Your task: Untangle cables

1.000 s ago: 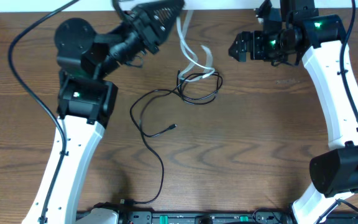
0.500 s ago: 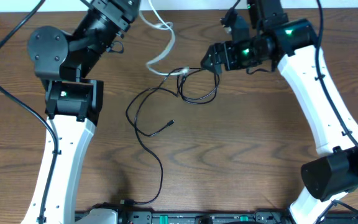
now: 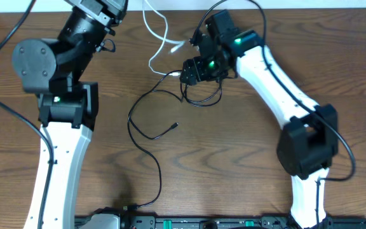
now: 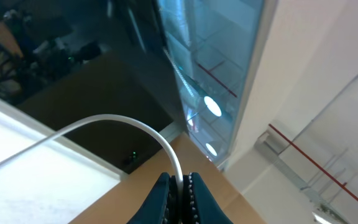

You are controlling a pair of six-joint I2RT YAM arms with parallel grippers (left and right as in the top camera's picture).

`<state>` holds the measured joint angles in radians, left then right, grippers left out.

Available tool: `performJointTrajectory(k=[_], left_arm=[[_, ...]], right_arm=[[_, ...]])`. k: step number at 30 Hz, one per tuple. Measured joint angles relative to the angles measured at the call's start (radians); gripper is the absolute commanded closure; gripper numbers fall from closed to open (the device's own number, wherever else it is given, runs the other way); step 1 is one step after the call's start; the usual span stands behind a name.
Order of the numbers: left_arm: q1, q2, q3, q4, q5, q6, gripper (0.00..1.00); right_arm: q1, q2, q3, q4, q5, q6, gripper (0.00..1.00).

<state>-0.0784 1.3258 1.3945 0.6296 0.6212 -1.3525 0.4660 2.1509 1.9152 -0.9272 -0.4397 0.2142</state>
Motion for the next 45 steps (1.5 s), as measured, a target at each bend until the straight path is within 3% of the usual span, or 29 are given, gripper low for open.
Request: performJointTrajectory(k=[8,14,21,27,31,37,45], left_arm=[[0.01,-0.099,0.023,0.003,0.0,-0.009,0.93],[0.057,-0.128,0.032,-0.038,0.001,-0.004,0.93],[0.059,-0.116,0.043,-0.485,0.008,0.177,0.93],[0.059,-0.113,0.043,-0.767,-0.019,0.332,0.93],[0.059,-0.112,0.043,-0.875,-0.068,0.39,0.93],[0.059,-0.112,0.043,-0.932,-0.089,0.359,0.93],[0.059,-0.112,0.043,-1.076,-0.112,0.166,0.92]], right_arm=[[-0.036,0.164,-0.001,0.011,0.085,0.083,0.29],[-0.116,0.177,-0.003,-0.005,0.089,0.088,0.2],[-0.16,0.063,-0.008,-0.121,-0.064,-0.089,0.14],[-0.16,-0.205,-0.006,-0.162,-0.072,-0.175,0.14],[-0.16,-0.343,0.002,-0.163,-0.08,-0.201,0.17],[-0.134,-0.344,0.002,-0.17,-0.306,-0.377,0.16],[-0.008,-0.342,0.001,-0.037,-0.469,-0.499,0.14]])
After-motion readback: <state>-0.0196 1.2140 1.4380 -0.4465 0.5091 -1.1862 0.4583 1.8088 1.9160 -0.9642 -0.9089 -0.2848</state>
